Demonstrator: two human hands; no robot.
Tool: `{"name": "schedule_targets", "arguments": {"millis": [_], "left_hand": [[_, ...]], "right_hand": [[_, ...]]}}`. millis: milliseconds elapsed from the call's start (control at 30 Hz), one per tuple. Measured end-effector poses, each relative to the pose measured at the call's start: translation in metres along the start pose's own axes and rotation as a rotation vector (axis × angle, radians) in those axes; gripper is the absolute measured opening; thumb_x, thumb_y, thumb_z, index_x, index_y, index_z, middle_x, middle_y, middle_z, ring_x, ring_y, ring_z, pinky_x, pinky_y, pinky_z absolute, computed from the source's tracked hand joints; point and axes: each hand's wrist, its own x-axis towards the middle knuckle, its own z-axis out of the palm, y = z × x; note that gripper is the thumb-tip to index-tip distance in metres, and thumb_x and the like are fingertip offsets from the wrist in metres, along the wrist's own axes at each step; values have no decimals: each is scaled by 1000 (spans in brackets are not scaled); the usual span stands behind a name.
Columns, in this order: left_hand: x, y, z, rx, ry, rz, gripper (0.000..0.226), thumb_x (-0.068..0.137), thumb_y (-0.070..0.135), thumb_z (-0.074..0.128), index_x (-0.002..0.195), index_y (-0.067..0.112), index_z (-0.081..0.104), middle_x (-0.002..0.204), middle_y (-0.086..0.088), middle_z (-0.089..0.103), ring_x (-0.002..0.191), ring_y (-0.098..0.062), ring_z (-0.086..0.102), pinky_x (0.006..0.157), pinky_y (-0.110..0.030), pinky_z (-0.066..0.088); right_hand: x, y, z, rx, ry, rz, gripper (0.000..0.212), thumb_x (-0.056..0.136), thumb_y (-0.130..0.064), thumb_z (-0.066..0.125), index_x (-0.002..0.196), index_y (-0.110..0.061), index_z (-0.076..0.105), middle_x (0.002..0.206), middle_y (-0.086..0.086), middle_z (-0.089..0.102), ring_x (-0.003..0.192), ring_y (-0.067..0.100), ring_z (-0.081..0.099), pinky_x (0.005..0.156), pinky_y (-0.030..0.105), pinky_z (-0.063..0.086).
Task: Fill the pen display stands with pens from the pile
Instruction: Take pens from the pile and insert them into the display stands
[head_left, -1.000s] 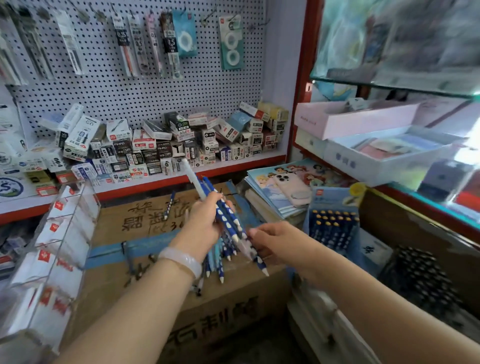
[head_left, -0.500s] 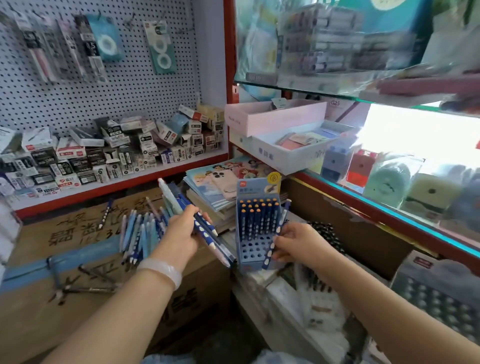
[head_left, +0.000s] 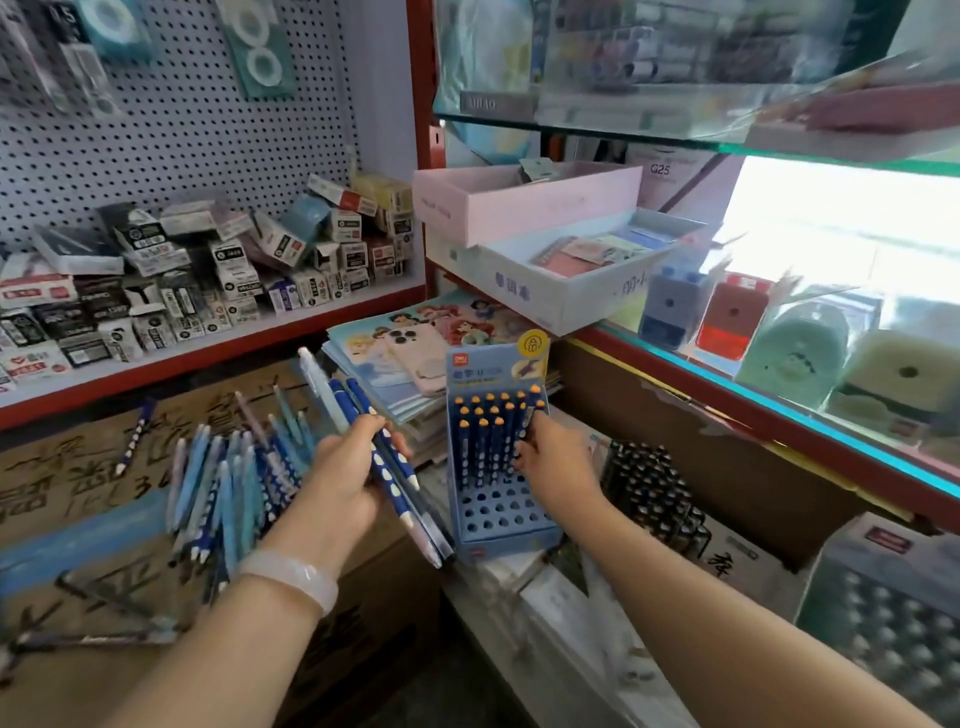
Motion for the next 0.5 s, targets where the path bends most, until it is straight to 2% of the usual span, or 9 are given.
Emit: {"name": "schedule_targets", "arguments": {"millis": [133, 233, 300, 500], "left_hand": [[5, 0, 6, -1, -18, 10, 26, 94, 5, 44, 68, 10, 43, 35, 3, 47, 32, -9, 47, 51, -26, 40], [6, -4, 12, -3, -31, 3, 27, 93, 4, 43, 67, 10, 44, 35, 3, 47, 31, -8, 47, 42, -18, 43], [6, -5, 15, -21, -44, -9, 25, 93, 4, 43, 68, 9, 44, 35, 2, 47, 31, -8, 47, 38, -14, 42], [3, -6, 15, -66, -87, -35, 25, 94, 2, 42, 69, 8, 45, 39, 1, 49, 34, -9, 47, 38, -16, 40]], "right_hand": [[9, 11, 17, 41, 1, 21, 14, 96, -9, 45, 108, -8, 52, 99, 12, 64, 88, 28, 61, 77, 46, 53], [15, 18, 22, 68, -20, 28, 17, 95, -8, 46, 110, -10, 54, 100, 12, 65, 92, 30, 61, 81, 48, 52], [16, 21, 25, 36, -41, 24, 19, 95, -10, 47, 112, -11, 55, 104, 14, 64, 97, 31, 59, 84, 46, 51], [19, 27, 36, -134, -118, 27, 25, 97, -10, 45, 120, -7, 55, 111, 17, 62, 100, 33, 59, 85, 40, 51]]}}
